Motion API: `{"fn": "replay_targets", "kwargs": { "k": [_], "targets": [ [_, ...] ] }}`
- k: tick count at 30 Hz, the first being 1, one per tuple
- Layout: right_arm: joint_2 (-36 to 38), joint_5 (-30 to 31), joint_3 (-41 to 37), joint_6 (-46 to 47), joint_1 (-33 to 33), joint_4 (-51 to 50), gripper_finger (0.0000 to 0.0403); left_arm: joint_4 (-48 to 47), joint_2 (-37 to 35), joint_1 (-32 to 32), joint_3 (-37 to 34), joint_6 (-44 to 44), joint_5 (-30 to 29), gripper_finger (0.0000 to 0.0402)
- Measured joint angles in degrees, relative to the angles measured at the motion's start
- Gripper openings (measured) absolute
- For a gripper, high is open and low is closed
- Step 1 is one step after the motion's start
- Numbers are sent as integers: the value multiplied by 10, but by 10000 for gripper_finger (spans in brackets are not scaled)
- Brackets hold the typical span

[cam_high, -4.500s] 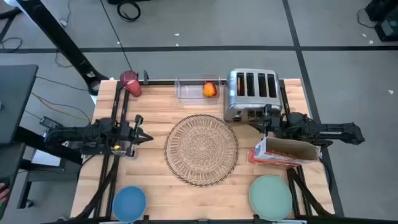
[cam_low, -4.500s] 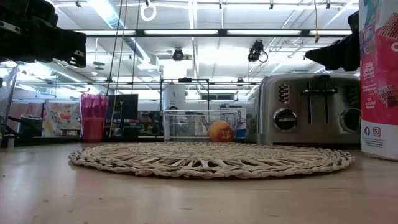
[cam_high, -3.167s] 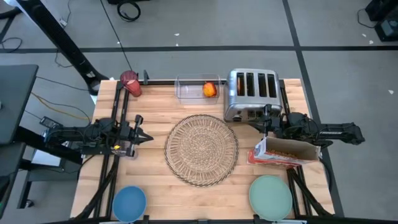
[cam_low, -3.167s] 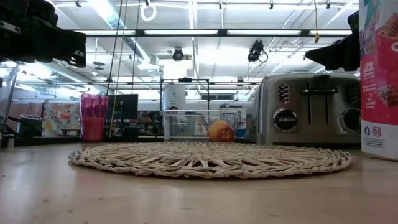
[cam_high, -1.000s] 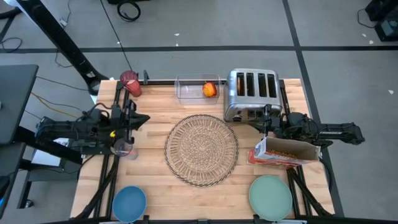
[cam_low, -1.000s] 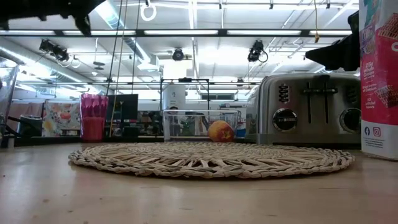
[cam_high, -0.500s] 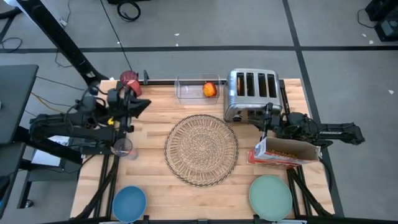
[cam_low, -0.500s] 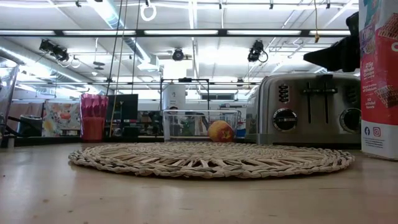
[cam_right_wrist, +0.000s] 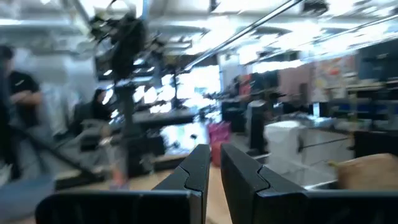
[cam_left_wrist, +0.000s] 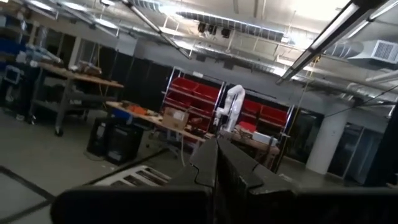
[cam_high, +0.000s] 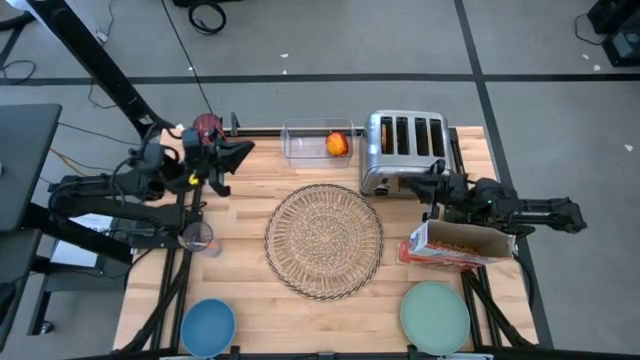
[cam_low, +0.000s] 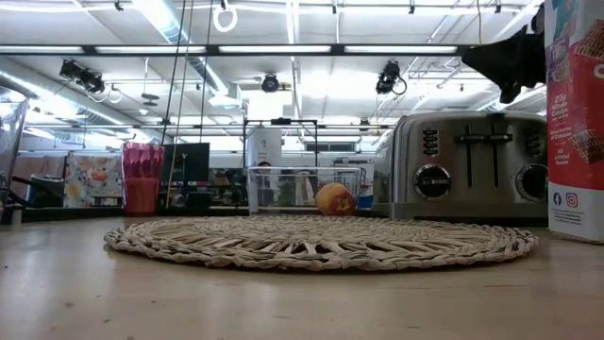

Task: Arrange a breakfast setting
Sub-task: Put the blue bowl on the brown placemat

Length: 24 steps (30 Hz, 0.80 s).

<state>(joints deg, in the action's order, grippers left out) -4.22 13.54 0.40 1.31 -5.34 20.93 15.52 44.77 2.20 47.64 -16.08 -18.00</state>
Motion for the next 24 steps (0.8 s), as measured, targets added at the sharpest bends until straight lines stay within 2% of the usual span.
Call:
{"fn": "replay_targets", "kwargs": {
  "k": [5,10,16,24],
  "targets": [
    [0,31,0,57,0,26,50,7,37,0,14,-29,0,18],
    [-7,16,43,64,0,21,50,10,69,0,37,-44,0,18],
    [-45,20,169,47,0,-64,50,10,98,0,43,-43,0,18],
    [-150,36,365,51,0,-155,50,37,107,-1,43,-58,-11,18]
  ]
}}
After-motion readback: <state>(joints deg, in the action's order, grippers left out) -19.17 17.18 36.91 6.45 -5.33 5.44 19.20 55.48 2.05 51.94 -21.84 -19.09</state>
